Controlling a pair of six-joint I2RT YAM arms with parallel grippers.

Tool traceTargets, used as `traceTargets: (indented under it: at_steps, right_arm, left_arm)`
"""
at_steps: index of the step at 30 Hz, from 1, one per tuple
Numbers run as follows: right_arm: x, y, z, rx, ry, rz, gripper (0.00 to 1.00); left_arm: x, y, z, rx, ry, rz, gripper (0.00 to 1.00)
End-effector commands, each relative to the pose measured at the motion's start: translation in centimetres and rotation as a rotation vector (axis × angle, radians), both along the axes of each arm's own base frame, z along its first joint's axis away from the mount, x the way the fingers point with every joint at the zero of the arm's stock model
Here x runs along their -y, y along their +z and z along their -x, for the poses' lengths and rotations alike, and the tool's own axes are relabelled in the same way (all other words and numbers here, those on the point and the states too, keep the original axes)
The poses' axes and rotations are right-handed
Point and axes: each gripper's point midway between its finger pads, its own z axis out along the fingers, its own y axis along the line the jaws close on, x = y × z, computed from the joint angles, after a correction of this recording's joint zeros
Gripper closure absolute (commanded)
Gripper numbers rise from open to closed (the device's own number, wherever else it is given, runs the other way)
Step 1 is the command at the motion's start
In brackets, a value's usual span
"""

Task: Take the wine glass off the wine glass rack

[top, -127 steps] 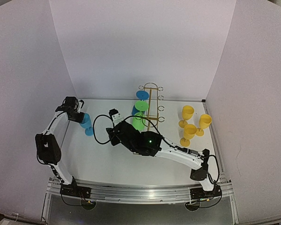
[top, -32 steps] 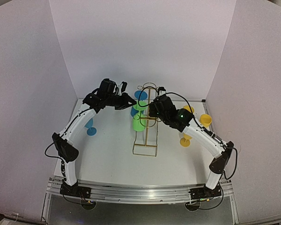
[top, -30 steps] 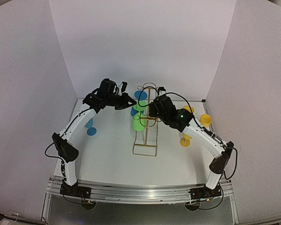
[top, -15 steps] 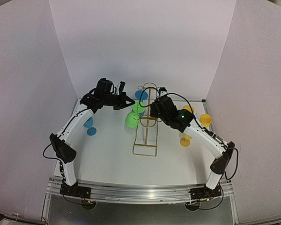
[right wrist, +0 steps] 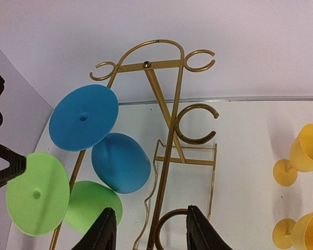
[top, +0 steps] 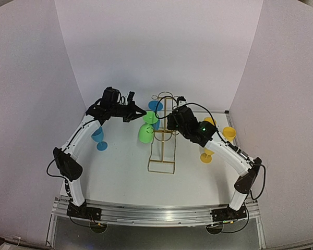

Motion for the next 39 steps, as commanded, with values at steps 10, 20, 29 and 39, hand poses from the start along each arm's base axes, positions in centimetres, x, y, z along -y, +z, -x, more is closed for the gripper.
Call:
traceTargets:
  at_steps: [10, 20, 29, 39]
  right_arm:
    - [0.9, -2.1, -0.3, -0.062, -0.015, 0.087, 0.57]
    - [-0.3, 0.1, 0.3, -0.048, 0.071, 0.05, 0.56]
    - [-1.3, 2.4, 0.8, -0.031, 0.147, 0.026, 0.55]
    - [-2.4, 5.3, 2.4, -0.016, 0.254, -0.023, 0.47]
  left_arm:
    - [-1.3, 4.6, 0.7, -0.008, -0.034, 0.175, 1.0]
    - [-6.6, 2.9, 1.0, 0.381, -0.008, -0.171, 1.0]
    - [-8.9, 2.5, 5.4, 0.897, -0.206, -0.462, 1.0]
    - [-11.4, -5.6, 15.5, 2.289, -0.648, -1.004, 1.0]
